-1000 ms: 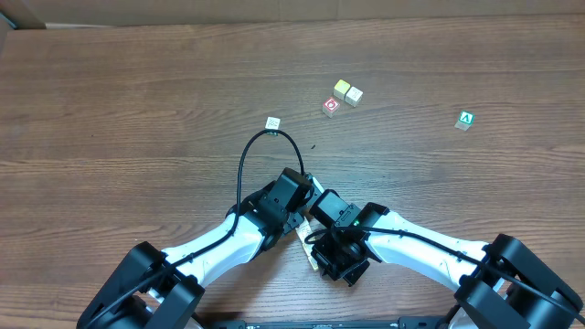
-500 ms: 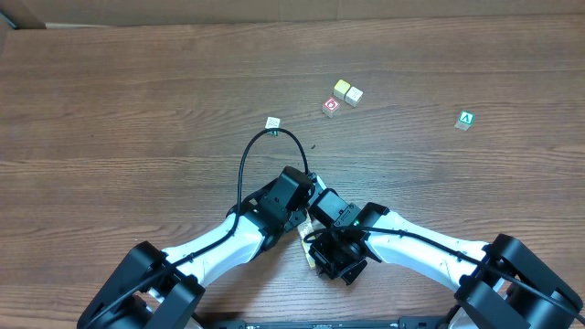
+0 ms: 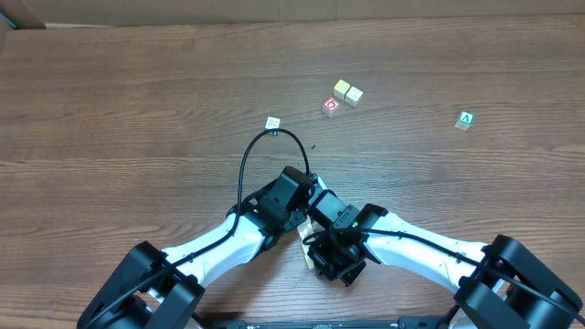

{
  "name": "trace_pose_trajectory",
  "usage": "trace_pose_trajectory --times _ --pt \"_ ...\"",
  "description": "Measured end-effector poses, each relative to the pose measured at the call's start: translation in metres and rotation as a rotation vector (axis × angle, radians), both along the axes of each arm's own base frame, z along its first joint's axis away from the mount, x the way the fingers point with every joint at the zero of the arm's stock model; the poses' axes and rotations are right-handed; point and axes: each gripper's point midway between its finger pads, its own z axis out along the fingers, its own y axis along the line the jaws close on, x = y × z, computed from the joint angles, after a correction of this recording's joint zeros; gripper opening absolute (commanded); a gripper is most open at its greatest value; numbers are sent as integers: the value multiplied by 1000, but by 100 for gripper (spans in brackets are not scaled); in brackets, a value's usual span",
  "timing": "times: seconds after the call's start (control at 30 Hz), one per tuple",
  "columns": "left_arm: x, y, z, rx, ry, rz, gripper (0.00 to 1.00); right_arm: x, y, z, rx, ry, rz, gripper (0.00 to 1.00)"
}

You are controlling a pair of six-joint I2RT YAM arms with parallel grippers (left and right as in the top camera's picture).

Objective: Flip 5 blocks

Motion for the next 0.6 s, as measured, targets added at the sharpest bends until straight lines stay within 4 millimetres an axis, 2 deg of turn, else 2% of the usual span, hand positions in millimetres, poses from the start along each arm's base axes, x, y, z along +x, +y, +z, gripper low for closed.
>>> trace_pose_trajectory --times 0.17,0.33,0.6 --pt "0 0 -1 -19 16 -3 4 -1 3 0 5 -12 8 4" --pt "-17 -11 -9 -53 86 -61 4 16 10 3 19 -74 -12 4" --pt "-17 -12 -9 -77 102 -63 4 18 7 1 0 -80 -27 4"
